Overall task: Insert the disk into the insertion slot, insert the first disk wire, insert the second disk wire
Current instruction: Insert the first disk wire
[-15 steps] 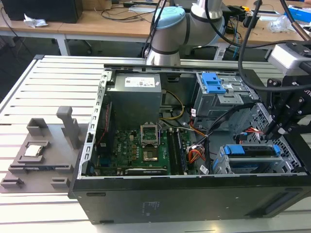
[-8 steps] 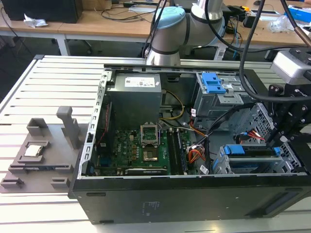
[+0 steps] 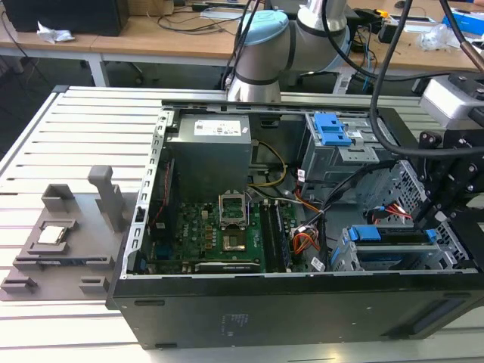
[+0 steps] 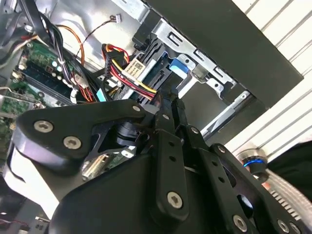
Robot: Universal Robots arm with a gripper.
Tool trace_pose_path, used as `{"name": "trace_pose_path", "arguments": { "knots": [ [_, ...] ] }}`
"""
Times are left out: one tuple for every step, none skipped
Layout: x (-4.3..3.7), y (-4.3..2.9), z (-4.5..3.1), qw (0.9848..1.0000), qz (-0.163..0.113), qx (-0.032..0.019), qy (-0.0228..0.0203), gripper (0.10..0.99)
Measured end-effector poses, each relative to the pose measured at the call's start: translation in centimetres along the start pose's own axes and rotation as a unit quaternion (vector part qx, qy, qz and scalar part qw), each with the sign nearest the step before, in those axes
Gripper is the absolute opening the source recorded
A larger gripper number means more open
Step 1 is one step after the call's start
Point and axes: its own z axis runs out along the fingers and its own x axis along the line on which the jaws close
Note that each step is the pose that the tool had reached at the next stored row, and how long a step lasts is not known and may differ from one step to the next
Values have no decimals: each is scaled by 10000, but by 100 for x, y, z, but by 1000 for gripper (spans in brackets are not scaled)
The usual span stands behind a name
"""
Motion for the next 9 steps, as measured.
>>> {"name": "trace_pose_path", "arguments": {
  "knots": [
    [0,0,0,10000,92,-4,-4,165],
    [0,0,0,9996,291,-12,-13,165],
    [0,0,1,9989,470,-19,-21,165],
    [0,0,1,9978,664,-27,-30,165],
    [0,0,1,9966,824,-33,-37,165],
    [0,0,1,9955,943,-38,-42,165],
    [0,-1,1,9947,1023,-41,-46,165],
    [0,-1,1,9939,1097,-44,-48,165],
    [0,-1,1,9929,1184,-48,-52,165]
  ]
}}
